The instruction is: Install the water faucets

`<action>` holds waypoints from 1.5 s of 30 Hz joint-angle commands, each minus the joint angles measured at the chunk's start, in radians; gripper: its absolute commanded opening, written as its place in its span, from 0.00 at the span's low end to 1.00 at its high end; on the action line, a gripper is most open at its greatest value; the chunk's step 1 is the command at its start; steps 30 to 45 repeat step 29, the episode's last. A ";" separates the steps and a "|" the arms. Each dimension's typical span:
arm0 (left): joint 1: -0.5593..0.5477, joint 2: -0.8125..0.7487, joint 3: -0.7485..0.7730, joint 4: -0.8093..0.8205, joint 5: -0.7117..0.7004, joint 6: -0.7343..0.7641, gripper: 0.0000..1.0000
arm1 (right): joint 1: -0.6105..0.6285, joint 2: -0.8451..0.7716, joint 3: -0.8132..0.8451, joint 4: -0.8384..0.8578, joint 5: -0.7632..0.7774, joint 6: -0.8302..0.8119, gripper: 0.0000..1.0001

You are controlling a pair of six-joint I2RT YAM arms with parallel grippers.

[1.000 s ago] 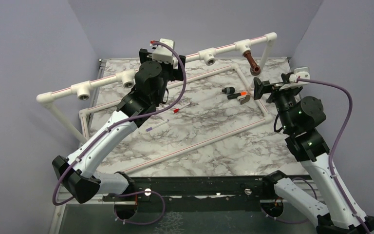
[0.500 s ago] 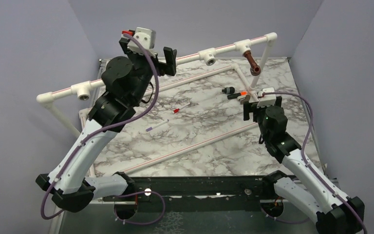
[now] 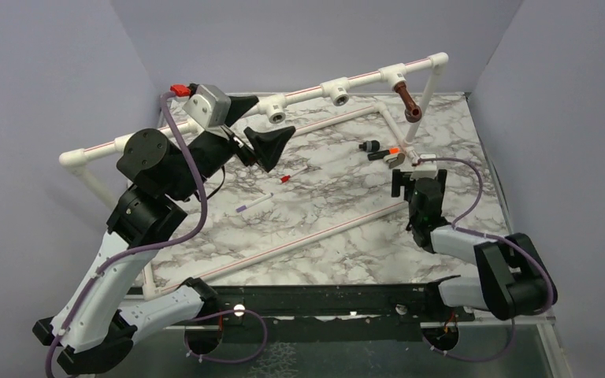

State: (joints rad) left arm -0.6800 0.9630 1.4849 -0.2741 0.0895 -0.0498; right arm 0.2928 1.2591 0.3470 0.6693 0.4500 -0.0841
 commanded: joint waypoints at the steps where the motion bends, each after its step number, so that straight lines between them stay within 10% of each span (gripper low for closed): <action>1: 0.004 -0.038 -0.047 -0.005 0.176 -0.034 0.99 | -0.119 0.125 -0.083 0.391 -0.107 0.016 1.00; 8: 0.004 -0.092 -0.068 -0.021 0.186 -0.025 0.99 | -0.175 0.379 -0.170 0.780 -0.306 -0.015 1.00; 45: -0.014 -0.316 -0.260 -0.047 0.110 -0.016 0.99 | -0.192 0.359 -0.091 0.594 -0.271 0.027 1.00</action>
